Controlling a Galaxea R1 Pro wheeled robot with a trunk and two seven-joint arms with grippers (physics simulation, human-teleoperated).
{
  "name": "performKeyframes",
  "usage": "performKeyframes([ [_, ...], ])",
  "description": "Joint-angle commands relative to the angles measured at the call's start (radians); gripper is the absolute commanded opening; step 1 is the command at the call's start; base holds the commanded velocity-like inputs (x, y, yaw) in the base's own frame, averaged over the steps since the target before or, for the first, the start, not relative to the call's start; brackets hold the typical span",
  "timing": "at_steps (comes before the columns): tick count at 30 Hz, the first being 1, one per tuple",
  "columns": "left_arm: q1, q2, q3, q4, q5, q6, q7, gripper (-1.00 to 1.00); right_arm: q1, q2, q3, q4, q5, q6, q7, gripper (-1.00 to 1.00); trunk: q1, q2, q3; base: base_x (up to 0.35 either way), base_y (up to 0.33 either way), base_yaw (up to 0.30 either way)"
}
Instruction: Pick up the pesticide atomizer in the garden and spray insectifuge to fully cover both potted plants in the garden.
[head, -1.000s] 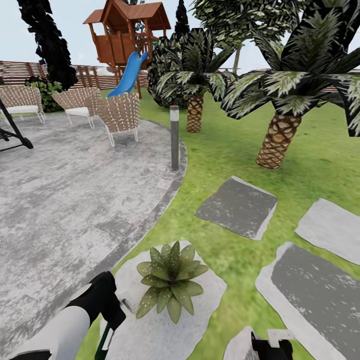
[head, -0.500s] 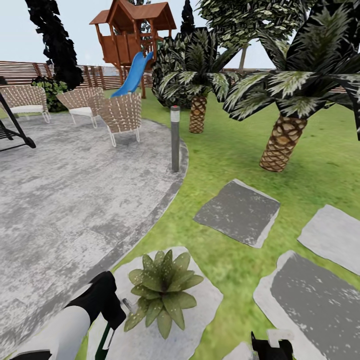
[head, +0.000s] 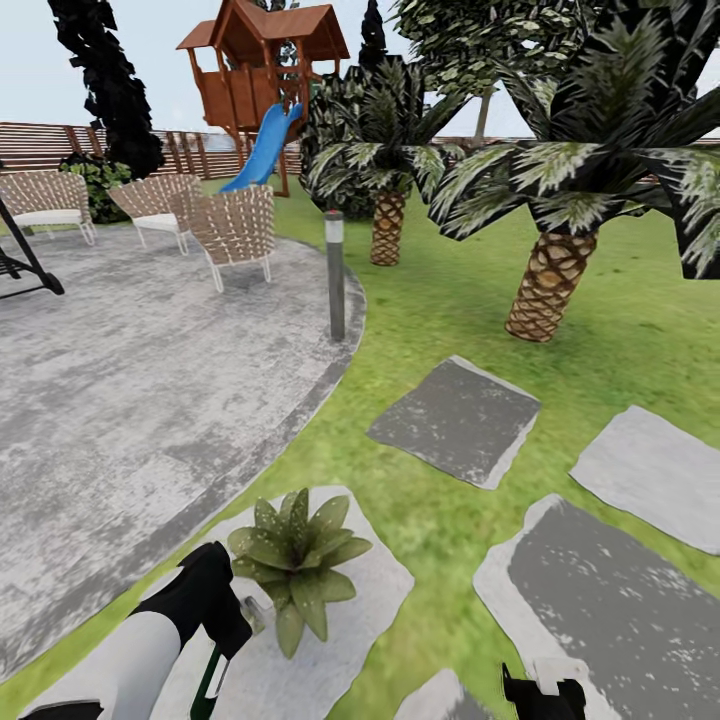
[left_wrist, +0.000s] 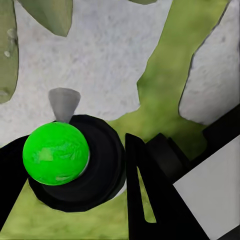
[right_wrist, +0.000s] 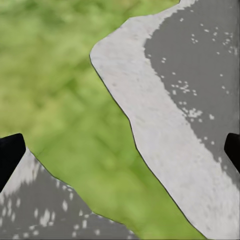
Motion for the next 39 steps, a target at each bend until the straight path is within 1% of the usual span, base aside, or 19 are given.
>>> performKeyframes([
  [1, 0.000, -0.001, 0.006, -0.002, -0.007, 0.006, -0.007, -1.00, -0.001, 0.000, -0.005, 0.002, 0.011, -0.005, -0.004, 1.00, 0.000, 0.000, -0.001, 0.074, -0.260, 0.085],
  [4, 0.000, -0.001, 0.006, -0.002, -0.008, 0.006, -0.007, -1.00, -0.001, 0.000, -0.005, 0.002, 0.011, -0.005, -0.004, 1.00, 0.000, 0.000, -0.001, 0.054, -0.168, 0.195],
  [12, 0.000, 0.005, 0.006, -0.002, -0.010, 0.009, -0.005, -1.00, -0.001, 0.000, -0.005, 0.002, 0.011, -0.005, -0.004, 1.00, 0.000, 0.000, -0.001, 0.004, -0.014, 0.246],
  [14, 0.000, 0.005, 0.006, -0.002, -0.010, 0.010, 0.010, -1.00, -0.001, -0.001, -0.005, 0.001, 0.011, -0.005, -0.004, 1.00, 0.000, 0.000, -0.001, 0.000, 0.000, 0.058],
  [15, 0.000, 0.003, 0.006, 0.002, -0.009, 0.012, 0.039, -1.00, -0.001, -0.004, -0.005, 0.002, 0.011, -0.004, -0.004, 1.00, 0.000, 0.000, -0.001, 0.000, 0.000, 0.005],
  [19, 0.000, 0.002, 0.006, 0.001, -0.009, 0.014, 0.042, -1.00, -0.001, -0.005, -0.005, 0.001, 0.011, -0.004, -0.004, 1.00, 0.000, 0.000, -0.001, 0.000, 0.000, 0.001],
  [23, 0.000, 0.002, 0.006, 0.007, -0.009, 0.014, 0.042, -1.00, -0.001, 0.000, -0.005, 0.002, 0.011, -0.004, -0.004, 1.00, 0.000, 0.000, -0.001, 0.000, -0.037, 0.234],
  [30, 0.000, 0.002, 0.006, -0.001, -0.009, 0.014, 0.043, -1.00, -0.001, 0.000, -0.005, 0.001, 0.011, -0.004, -0.004, 1.00, 0.000, 0.000, -0.001, 0.000, -0.243, 0.271],
  [35, 0.000, 0.002, 0.006, -0.002, -0.009, 0.014, 0.043, -1.00, -0.001, 0.000, -0.005, 0.001, 0.011, -0.004, -0.004, 1.00, 0.000, 0.000, -0.001, -0.022, -0.269, 0.043],
  [39, 0.000, 0.002, 0.006, -0.002, -0.009, 0.014, 0.043, -1.00, -0.001, 0.000, -0.005, 0.002, 0.011, -0.004, -0.004, 1.00, 0.000, 0.000, -0.001, -0.211, -0.180, 0.018],
])
